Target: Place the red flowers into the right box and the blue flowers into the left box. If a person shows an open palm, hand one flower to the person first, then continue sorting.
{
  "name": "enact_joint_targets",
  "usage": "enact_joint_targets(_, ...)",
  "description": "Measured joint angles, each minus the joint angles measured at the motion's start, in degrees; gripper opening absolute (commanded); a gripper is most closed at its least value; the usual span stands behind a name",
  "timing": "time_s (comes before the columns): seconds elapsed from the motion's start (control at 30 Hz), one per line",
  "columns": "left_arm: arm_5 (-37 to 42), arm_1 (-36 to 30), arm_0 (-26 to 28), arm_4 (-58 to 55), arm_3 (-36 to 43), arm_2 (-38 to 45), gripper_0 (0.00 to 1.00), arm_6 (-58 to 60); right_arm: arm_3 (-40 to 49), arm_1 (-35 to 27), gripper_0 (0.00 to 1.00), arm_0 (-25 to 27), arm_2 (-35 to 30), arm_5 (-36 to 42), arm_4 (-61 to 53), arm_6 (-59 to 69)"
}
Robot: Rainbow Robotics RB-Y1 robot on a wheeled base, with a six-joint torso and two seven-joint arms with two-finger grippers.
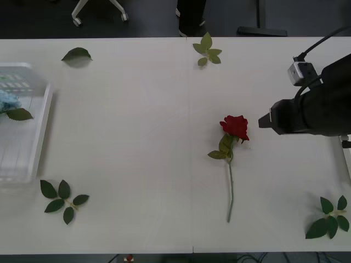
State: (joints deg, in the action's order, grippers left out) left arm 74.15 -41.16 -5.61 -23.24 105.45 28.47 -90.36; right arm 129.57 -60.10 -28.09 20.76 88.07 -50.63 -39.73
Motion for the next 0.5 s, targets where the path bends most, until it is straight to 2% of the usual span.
enact_joint_targets(0.13, -8.1, 0.0, 1.3, 0.0, -6.0, -0.1, 0.0, 0.0, 0.2, 0.0, 0.95, -2.6, 9.0, 0.1, 6.9, 3.5)
enact_joint_targets(0.27, -19.5, 0.0, 1.3, 0.0, -14.6, -2.5, 0.0, 0.0, 0.1, 0.0, 0.95, -4.7, 17.4, -1.4, 12.1, 6.5)
enact_joint_targets(0.37, -25.1, 0.0, 1.3, 0.0, -19.6, -5.3, 0.0, 0.0, -0.2, 0.3, 0.95, -4.8, 19.0, -0.9, 13.3, 7.4)
enact_joint_targets(0.5, -27.2, 0.0, 1.3, 0.0, -21.6, -7.8, 0.0, 0.0, -1.7, 3.3, 0.95, -4.8, 17.5, 1.1, 13.4, 7.4)
